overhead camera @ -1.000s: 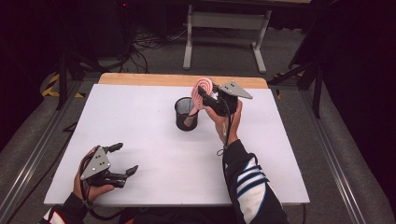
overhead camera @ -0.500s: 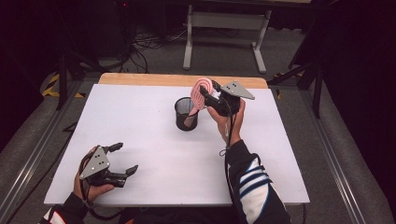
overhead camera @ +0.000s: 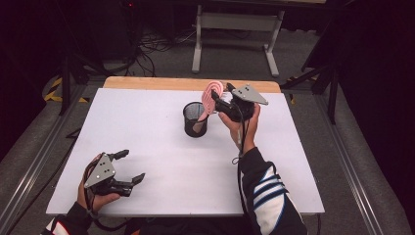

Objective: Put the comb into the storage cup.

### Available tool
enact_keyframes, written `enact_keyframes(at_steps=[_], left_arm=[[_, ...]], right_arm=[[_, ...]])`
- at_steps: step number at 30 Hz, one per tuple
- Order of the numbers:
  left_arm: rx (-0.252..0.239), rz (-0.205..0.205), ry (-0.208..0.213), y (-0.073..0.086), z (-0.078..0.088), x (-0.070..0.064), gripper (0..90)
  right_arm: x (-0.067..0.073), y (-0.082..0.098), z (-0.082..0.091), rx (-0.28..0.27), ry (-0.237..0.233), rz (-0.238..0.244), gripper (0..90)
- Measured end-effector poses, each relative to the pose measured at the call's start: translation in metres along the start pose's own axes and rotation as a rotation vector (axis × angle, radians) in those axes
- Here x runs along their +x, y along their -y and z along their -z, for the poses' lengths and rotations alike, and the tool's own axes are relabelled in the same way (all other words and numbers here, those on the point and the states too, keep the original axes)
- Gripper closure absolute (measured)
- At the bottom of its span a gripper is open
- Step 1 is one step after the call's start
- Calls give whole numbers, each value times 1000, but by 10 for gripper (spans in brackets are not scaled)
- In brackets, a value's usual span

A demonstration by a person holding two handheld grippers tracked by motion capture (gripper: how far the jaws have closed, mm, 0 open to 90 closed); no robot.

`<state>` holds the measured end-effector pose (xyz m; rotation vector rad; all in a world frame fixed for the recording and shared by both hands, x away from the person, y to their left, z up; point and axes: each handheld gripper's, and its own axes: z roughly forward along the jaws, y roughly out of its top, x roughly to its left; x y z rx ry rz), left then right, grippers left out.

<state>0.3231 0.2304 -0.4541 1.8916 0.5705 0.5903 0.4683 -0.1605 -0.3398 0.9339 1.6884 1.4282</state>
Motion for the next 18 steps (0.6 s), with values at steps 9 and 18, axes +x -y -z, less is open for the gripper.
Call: enact_keyframes(at_steps=[9, 18], left_arm=[[0, -4, -2, -1, -1, -1, 89], [6, -5, 1, 0, -1, -1, 90]], right_arm=[[-1, -3, 3, 8, 10, 10, 365], [-2, -5, 8, 5, 17, 18, 345]])
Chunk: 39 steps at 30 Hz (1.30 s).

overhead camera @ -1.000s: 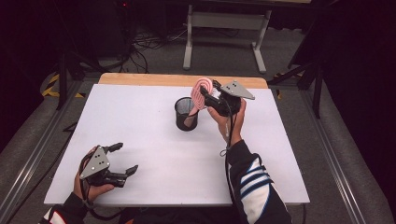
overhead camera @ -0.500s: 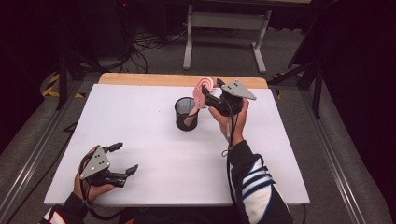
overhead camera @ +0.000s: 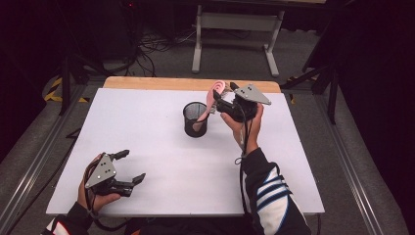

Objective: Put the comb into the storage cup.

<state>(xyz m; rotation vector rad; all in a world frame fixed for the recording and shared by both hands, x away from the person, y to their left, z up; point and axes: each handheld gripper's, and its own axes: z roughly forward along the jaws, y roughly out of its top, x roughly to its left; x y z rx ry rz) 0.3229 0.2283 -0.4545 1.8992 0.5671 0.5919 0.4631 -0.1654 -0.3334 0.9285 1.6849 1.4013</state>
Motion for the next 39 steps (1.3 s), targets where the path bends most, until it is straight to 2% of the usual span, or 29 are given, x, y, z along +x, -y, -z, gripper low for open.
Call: enact_keyframes(at_steps=[16, 20, 27, 36, 39], left_arm=[[4, 0, 2, 0, -1, 0, 89], [4, 2, 0, 0, 0, 0, 90], [4, 3, 0, 0, 0, 0, 89], [3, -1, 0, -1, -1, 0, 90], [5, 5, 1, 0, -1, 0, 90]], right_arm=[[2, -9, 10, -15, -7, 43, 336], [4, -12, 12, -22, -6, 68, 336], [7, -15, 17, -13, -18, 84, 319], [10, -17, 22, -4, 1, 100, 204], [10, -18, 23, 0, 3, 101, 194]])
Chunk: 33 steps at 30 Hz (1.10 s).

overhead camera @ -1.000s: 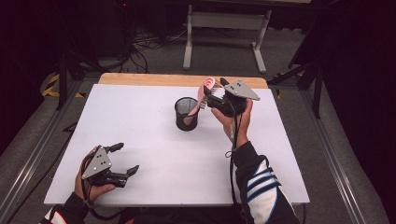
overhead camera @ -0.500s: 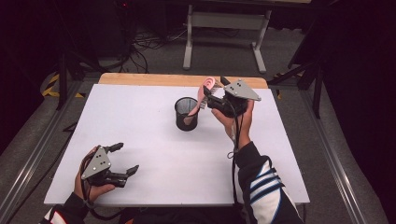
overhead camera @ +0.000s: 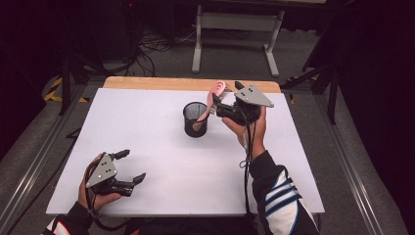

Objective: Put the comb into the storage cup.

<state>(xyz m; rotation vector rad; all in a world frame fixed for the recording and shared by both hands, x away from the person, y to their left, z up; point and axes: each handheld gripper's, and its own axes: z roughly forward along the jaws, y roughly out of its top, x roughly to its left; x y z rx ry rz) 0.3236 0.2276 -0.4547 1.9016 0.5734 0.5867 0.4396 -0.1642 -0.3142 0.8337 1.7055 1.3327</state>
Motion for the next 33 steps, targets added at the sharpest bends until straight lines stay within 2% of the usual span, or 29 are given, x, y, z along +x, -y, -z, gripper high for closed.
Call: enact_keyframes(at_steps=[2, 5, 12, 15, 22, 33], left_arm=[[-1, -5, -1, 0, 1, 0, 90], [0, -2, 2, 0, 0, 0, 90], [0, -4, 8, 0, -1, 1, 90], [4, -5, 8, 1, 0, 1, 90], [3, -1, 4, 1, 0, 1, 90], [2, 6, 10, 0, -2, 0, 79]], right_arm=[[2, -1, 1, 16, 15, 14, 167], [4, -1, 3, 14, 8, 19, 157], [6, 2, 4, 17, -2, -3, 92], [7, 2, 5, 28, -3, 14, 60], [9, 1, 11, 10, -19, 6, 52], [17, 3, 20, -4, -34, 44, 60]])
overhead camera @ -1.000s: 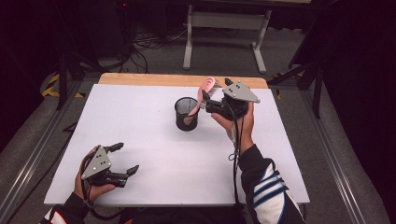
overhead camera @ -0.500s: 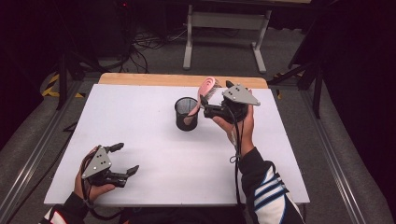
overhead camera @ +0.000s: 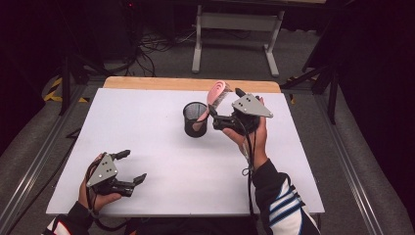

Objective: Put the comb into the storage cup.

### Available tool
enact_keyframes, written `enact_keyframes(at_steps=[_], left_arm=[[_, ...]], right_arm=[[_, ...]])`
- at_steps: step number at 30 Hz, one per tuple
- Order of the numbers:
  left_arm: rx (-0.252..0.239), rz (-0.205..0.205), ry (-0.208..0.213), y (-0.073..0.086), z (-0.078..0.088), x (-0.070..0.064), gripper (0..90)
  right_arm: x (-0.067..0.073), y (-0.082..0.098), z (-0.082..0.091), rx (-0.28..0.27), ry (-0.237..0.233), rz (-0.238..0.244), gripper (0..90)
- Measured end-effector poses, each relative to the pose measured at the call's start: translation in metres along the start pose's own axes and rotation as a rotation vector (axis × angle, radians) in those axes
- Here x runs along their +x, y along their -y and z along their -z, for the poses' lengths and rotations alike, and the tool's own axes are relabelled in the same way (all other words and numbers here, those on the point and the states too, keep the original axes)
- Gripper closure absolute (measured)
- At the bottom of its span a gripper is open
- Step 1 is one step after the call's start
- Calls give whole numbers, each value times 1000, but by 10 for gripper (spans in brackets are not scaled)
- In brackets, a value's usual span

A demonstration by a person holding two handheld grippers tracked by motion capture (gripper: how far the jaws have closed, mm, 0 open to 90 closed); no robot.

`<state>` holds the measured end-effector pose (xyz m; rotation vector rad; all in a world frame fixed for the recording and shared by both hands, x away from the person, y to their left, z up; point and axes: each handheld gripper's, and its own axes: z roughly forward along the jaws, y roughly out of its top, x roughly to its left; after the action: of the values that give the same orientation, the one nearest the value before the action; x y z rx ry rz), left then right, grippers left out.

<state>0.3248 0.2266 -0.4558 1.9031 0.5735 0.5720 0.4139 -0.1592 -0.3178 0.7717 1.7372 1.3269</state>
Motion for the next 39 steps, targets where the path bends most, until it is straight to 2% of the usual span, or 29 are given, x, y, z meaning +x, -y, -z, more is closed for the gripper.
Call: enact_keyframes(at_steps=[21, 39], left_arm=[[3, -1, -5, 1, 1, 0, 76], [8, -5, -8, 0, -1, -2, 75]], right_arm=[[6, 8, 17, -11, -42, 26, 57], [13, 25, 32, -5, -43, 59, 62]])
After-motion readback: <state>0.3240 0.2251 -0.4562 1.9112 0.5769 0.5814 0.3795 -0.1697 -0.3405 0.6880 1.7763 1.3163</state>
